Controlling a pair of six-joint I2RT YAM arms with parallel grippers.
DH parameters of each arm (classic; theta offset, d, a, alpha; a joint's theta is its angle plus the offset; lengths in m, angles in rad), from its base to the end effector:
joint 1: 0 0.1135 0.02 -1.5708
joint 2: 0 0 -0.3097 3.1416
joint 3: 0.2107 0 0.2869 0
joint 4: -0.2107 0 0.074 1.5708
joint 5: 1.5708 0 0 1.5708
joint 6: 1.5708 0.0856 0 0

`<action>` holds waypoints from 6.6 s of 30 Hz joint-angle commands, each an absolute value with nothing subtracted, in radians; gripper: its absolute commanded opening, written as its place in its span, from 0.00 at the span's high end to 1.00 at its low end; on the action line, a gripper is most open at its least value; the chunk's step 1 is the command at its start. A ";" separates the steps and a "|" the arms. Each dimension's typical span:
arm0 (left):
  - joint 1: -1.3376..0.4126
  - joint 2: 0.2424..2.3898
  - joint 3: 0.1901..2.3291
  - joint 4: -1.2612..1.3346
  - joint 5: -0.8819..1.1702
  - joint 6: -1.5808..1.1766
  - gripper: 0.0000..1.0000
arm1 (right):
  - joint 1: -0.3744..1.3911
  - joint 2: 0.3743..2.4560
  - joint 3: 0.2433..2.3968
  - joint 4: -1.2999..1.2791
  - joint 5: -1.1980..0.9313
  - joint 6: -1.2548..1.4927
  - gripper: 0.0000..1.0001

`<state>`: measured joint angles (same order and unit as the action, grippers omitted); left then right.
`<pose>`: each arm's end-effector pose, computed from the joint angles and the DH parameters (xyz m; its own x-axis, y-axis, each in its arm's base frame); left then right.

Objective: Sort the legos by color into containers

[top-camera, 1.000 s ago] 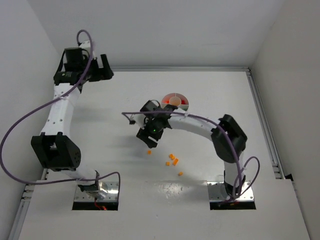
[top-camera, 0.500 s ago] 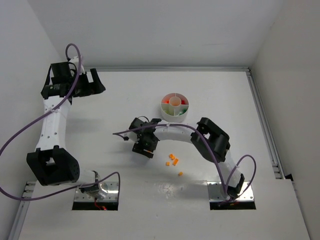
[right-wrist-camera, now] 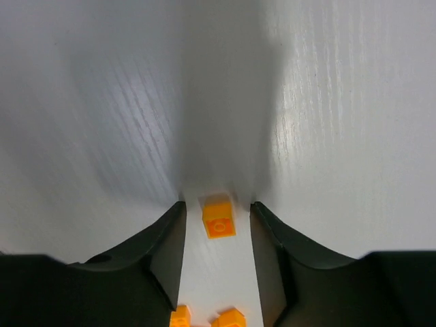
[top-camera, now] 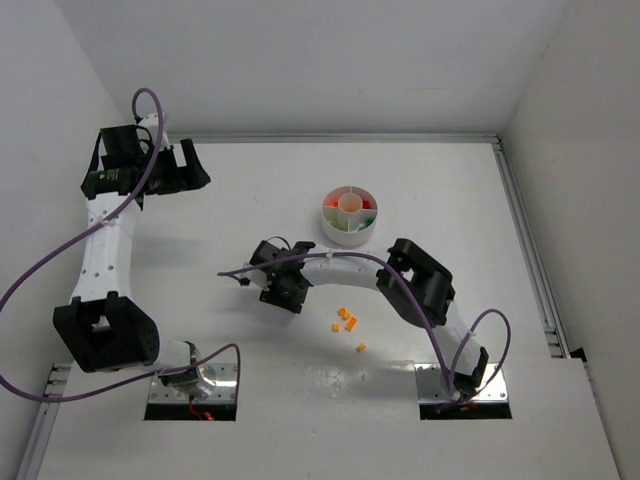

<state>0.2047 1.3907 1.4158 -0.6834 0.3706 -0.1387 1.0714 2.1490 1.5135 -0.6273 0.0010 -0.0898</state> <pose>0.3638 0.0439 0.3911 -0.6058 -0.2574 -0.7528 0.0074 0.9444 -0.3288 0.2391 0.4381 0.1025 -0.3758 -0.8762 -0.3018 -0.9151 0.4022 -0.0281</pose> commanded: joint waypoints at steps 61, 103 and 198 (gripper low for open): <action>-0.198 1.557 1.493 -0.586 0.284 -0.078 0.01 | 0.489 1.974 1.770 -0.651 -0.025 0.038 0.98; -0.968 1.445 1.034 -0.374 0.206 0.069 0.18 | 0.117 1.804 1.634 -0.621 -0.055 0.149 0.57; -0.915 1.560 1.386 -0.482 0.290 0.083 0.99 | 0.117 1.790 1.621 -0.621 -0.092 0.130 0.55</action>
